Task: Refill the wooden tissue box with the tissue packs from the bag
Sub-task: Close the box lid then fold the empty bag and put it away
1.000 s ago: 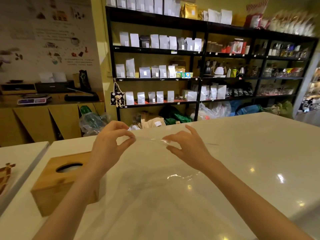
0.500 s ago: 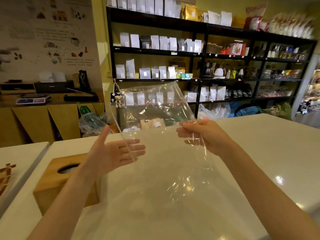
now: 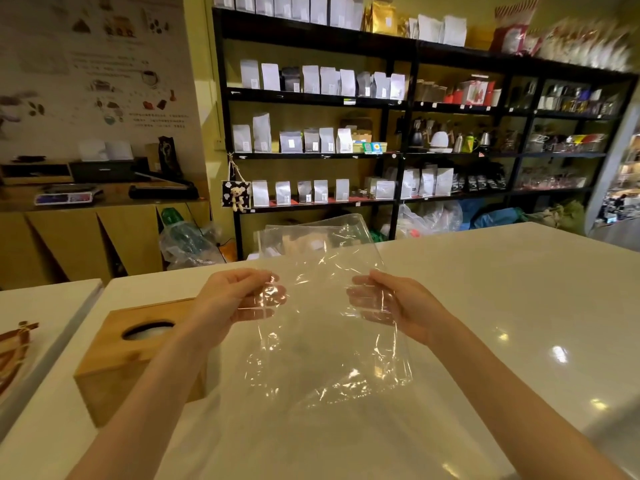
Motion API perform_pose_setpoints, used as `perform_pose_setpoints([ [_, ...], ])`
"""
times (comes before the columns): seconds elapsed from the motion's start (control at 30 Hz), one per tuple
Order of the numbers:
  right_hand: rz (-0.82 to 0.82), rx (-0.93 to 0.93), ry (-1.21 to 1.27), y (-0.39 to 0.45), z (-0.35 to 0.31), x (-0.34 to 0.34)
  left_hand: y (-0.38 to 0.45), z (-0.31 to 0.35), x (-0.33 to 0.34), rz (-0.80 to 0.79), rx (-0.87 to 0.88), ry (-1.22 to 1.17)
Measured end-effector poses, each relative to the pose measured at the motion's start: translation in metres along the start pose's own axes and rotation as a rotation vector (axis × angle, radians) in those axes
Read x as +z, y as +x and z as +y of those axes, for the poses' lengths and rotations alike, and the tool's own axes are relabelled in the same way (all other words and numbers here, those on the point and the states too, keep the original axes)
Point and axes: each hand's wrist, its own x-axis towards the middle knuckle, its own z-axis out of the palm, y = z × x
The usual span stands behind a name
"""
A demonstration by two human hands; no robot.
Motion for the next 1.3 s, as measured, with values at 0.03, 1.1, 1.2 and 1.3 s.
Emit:
perform_pose_setpoints([
  [0.03, -0.006, 0.001, -0.009, 0.000, 0.000, 0.000, -0.001, 0.000, 0.001, 0.024, 0.003, 0.002],
  [1.1, 0.171, -0.428, -0.869, -0.004, 0.010, -0.021, -0.011, 0.005, 0.005, 0.129, 0.201, 0.923],
  [1.2, 0.223, -0.543, -0.994, -0.005, 0.005, -0.024, -0.019, 0.009, 0.005, 0.141, 0.200, 1.012],
  [1.3, 0.084, -0.475, -0.887, -0.005, -0.004, -0.022, -0.030, 0.006, 0.000, 0.098, 0.142, 0.957],
])
